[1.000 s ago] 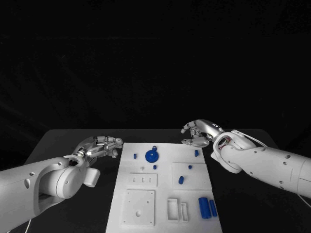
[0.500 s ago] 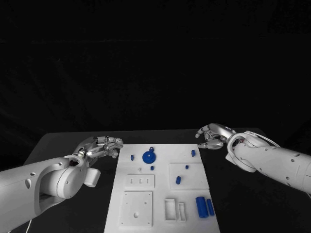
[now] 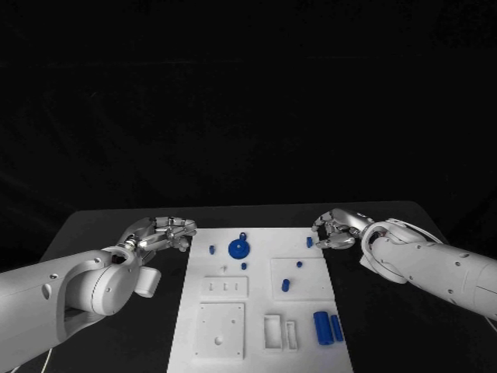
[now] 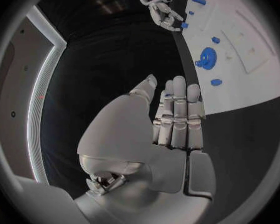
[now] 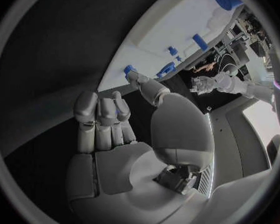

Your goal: Assemble the parts on the task board

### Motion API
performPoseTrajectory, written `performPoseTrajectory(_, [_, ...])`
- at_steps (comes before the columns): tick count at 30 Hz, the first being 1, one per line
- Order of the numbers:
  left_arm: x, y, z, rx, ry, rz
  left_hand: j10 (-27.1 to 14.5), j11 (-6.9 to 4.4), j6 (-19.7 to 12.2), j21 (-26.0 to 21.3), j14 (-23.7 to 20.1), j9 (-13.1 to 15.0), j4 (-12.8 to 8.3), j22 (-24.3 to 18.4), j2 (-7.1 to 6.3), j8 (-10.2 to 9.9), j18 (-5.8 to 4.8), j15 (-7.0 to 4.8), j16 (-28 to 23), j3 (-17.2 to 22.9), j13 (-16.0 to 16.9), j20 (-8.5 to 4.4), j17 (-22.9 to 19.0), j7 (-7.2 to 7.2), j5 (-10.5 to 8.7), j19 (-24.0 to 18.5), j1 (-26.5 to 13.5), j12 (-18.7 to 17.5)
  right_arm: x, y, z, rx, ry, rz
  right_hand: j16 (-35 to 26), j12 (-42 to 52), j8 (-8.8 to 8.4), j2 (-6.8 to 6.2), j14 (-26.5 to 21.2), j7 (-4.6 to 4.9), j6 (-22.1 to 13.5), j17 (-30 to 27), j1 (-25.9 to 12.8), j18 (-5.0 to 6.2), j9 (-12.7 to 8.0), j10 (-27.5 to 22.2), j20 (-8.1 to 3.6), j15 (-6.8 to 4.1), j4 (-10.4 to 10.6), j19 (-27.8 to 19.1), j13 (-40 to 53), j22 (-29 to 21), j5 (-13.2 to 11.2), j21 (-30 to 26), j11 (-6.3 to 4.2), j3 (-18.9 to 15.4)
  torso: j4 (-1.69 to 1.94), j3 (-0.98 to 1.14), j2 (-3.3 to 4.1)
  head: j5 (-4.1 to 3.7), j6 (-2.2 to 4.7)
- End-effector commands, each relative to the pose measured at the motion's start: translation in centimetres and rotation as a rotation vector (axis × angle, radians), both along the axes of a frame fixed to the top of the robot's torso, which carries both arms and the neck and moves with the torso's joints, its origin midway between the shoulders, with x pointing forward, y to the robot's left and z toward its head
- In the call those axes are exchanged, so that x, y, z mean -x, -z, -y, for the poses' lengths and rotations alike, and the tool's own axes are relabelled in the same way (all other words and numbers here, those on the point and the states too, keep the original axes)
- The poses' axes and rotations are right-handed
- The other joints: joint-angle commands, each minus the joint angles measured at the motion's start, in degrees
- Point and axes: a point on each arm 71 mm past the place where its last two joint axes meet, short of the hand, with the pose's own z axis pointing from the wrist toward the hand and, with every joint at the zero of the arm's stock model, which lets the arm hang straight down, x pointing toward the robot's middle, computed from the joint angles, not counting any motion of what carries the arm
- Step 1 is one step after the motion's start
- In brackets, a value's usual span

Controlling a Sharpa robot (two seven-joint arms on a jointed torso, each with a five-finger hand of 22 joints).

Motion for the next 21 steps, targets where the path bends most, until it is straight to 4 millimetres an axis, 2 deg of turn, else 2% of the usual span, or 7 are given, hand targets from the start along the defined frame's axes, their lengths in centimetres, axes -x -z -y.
performPoseTrajectory(1, [0.03, -0.06, 0.26, 0.011, 0.016, 0.006, 0.28, 0.14, 0.4, 0.39, -0.27, 0.09, 0.34, 0.29, 0.02, -0.24, 0.82, 0.01, 0.18, -0.17, 0.08, -0.42, -0.07, 0.03, -0.19, 0.09, 0.42, -0.19, 0.08, 0.43, -0.33, 0.004, -0.03, -0.029, -0.29, -0.32, 0.32, 0.26, 0.08, -0.39, -0.02, 0.09, 0.55, 7.1, 0.02, -0.03, 0.24, -0.43, -0.31, -0.15, -0.06, 0.99, 0.25, -0.25, -0.37, -0.09, 0.06, 0.09, -0.01, 0.09, -0.16])
performPoseTrajectory(10, [0.02, -0.05, 0.2, 0.01, 0.016, 0.005, 0.29, 0.14, 0.4, 0.4, -0.28, 0.09, 0.36, 0.28, 0.04, -0.26, 0.81, 0.02, 0.18, -0.2, 0.1, -0.41, -0.08, 0.04, -0.19, 0.07, 0.47, -0.22, 0.25, 1.3, -0.62, 0.004, -0.031, -0.044, -0.37, -0.43, 0.4, 0.43, 0.08, -0.54, -0.02, 0.12, 0.41, 7.1, 0.05, -0.13, 0.38, -0.59, -0.48, -0.24, -0.16, 1.0, 0.32, -0.22, -0.52, -0.36, -0.02, -0.04, -0.03, 0.13, -0.43])
performPoseTrajectory(21, [-0.01, -0.04, 0.2, 0.01, 0.015, 0.005, 0.3, 0.15, 0.39, 0.41, -0.28, 0.09, 0.4, 0.27, 0.05, -0.28, 0.8, 0.02, 0.18, -0.24, 0.13, -0.4, -0.1, 0.05, -0.19, 0.06, 0.48, -0.25, 0.05, 1.34, -1.01, -0.005, -0.02, -0.032, -0.5, -0.19, 0.54, 1.05, 0.15, -0.64, -0.09, 0.27, -0.64, 7.1, 0.08, 0.16, 0.58, -0.71, 0.05, -0.27, -0.04, 0.92, -1.11, -0.18, -0.63, -1.01, 0.09, -0.14, -0.04, 0.13, -0.62])
